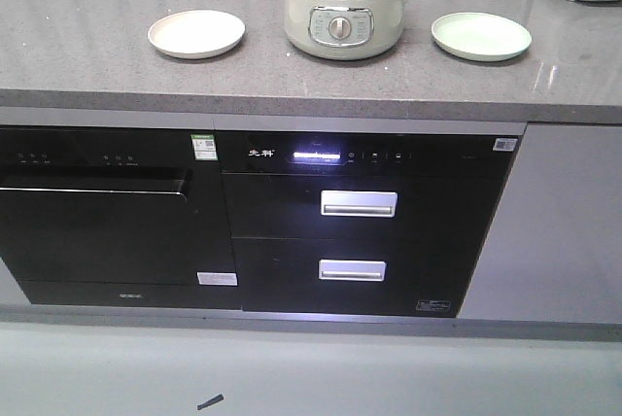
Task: Distribute corn equally
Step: 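Drive the base toward the counter with the pot and plates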
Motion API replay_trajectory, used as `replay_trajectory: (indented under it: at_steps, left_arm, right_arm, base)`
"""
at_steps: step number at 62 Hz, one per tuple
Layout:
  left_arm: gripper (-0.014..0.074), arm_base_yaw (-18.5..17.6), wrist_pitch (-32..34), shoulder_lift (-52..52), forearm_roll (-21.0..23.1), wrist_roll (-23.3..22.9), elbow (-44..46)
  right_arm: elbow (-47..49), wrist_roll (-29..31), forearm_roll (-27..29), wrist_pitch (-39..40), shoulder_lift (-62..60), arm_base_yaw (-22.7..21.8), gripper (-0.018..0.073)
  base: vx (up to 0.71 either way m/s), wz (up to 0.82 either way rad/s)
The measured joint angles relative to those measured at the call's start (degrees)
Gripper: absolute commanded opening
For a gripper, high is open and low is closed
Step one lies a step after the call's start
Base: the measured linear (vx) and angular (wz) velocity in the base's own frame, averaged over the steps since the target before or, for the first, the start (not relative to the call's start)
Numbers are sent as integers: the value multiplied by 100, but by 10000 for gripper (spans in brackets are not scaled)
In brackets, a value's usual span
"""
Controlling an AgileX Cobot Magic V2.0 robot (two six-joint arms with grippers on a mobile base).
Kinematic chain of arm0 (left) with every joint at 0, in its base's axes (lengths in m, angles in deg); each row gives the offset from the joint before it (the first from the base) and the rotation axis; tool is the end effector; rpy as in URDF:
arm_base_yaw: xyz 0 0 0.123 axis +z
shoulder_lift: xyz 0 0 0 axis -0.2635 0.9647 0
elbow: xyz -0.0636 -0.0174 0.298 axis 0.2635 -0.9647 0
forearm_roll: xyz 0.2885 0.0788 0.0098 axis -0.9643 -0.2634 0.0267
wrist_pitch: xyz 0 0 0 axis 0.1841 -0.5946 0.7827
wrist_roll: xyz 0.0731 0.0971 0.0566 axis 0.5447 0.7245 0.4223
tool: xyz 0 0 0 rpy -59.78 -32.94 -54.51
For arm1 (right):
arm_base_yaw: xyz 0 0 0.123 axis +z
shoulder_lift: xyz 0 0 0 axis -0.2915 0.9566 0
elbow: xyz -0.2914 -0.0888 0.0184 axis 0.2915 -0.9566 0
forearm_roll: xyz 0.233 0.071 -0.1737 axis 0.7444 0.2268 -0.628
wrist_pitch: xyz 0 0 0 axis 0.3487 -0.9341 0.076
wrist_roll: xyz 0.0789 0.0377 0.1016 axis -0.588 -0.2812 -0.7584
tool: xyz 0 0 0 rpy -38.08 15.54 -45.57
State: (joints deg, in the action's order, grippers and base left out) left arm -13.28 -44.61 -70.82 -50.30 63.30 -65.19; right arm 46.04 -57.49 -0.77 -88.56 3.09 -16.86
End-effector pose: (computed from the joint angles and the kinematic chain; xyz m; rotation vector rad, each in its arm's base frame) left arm 0.1271 0.0044 0.2086 -0.0921 1.4866 -0.0435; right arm 0.1272 0.0002 0.2060 -0.1048 1.4976 -0.1101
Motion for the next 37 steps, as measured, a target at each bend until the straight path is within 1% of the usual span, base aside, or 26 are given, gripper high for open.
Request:
replay_trajectory:
  at_steps: [37]
  left_arm:
    - [-7, 0, 0, 0, 0, 0, 0]
  right_arm:
    - [0, 0, 0, 0, 0, 0, -4]
  base:
    - [11, 1]
